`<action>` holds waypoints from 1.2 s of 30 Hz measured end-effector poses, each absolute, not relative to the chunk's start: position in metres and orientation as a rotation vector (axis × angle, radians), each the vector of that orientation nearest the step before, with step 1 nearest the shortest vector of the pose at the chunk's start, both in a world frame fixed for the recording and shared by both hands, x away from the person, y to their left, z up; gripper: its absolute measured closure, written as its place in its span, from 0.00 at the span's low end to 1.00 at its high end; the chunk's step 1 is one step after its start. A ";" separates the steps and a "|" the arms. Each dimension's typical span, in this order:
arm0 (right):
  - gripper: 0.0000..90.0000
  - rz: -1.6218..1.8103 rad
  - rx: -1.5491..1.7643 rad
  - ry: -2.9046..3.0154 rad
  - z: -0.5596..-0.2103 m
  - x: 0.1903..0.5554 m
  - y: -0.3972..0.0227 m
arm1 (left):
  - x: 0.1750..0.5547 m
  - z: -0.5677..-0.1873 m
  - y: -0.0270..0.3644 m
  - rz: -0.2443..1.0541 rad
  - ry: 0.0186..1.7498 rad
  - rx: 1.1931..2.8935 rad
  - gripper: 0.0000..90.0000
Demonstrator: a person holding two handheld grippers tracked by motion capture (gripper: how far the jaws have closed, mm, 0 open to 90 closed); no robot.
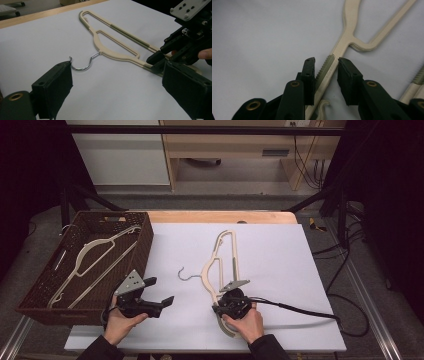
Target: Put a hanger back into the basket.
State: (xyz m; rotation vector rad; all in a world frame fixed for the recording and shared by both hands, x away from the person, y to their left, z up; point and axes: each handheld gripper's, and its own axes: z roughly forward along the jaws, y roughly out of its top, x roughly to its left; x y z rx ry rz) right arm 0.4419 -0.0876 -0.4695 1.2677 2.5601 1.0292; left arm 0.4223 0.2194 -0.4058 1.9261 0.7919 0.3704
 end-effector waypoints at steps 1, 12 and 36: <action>0.77 1.040 1.262 2.565 -0.469 0.443 -0.089 | 0.422 -0.406 0.219 0.370 0.791 1.928 0.10; 0.86 0.981 1.414 2.527 -0.462 0.447 -0.103 | 0.423 -0.408 0.218 0.367 0.792 1.940 0.11; 0.87 0.888 1.397 2.402 -0.468 0.445 -0.100 | 0.423 -0.410 0.214 0.370 0.789 1.958 0.11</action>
